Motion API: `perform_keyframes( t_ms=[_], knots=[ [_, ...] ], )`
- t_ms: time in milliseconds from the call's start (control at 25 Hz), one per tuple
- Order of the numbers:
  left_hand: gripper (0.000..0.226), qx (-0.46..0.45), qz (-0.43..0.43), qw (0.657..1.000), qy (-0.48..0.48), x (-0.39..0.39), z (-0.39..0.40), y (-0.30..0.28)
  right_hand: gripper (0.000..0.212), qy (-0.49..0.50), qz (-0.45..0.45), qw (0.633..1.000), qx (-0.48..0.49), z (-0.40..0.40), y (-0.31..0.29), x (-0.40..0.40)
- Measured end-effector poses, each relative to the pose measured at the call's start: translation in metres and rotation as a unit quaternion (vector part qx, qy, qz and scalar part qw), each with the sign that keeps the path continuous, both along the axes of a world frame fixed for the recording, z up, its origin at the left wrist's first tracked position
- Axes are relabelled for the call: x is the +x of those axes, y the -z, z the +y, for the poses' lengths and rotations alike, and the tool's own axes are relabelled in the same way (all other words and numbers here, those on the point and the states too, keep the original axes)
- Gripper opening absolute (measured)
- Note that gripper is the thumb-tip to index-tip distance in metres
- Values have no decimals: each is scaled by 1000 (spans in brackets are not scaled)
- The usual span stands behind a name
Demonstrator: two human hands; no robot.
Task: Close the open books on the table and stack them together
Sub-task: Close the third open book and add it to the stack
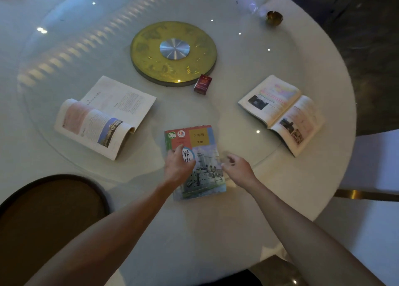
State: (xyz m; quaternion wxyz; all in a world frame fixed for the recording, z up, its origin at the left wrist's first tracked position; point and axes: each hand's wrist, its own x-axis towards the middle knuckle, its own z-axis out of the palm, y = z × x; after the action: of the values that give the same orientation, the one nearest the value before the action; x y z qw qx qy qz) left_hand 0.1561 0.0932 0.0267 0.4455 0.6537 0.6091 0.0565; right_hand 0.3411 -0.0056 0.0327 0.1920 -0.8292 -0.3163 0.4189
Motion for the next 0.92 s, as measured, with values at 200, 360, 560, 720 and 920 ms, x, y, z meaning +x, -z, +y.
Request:
perform_keyframes(
  t_ms=[200, 360, 560, 720, 920],
  knots=[
    [74, 4, 1, 995, 104, 63, 14, -26, 62, -29, -95, 995, 32, -17, -28, 64],
    [74, 14, -20, 993, 116, 133, 19, -43, 70, -37, -160, 986, 26, -18, -44, 131],
    [75, 5, -29, 991, 133, 226, 11, -41, 76, -1, -138, 990, 22, -20, -43, 220],
    [79, 2, -34, 986, 165, 297, 8, -23, 76, 17, -131, 991, 17, -16, -29, 294],
    [85, 88, 34, 968, 234, 351, 5, 12, 75, 18, -128, 992, 6, 2, -1, 371]
  ],
)
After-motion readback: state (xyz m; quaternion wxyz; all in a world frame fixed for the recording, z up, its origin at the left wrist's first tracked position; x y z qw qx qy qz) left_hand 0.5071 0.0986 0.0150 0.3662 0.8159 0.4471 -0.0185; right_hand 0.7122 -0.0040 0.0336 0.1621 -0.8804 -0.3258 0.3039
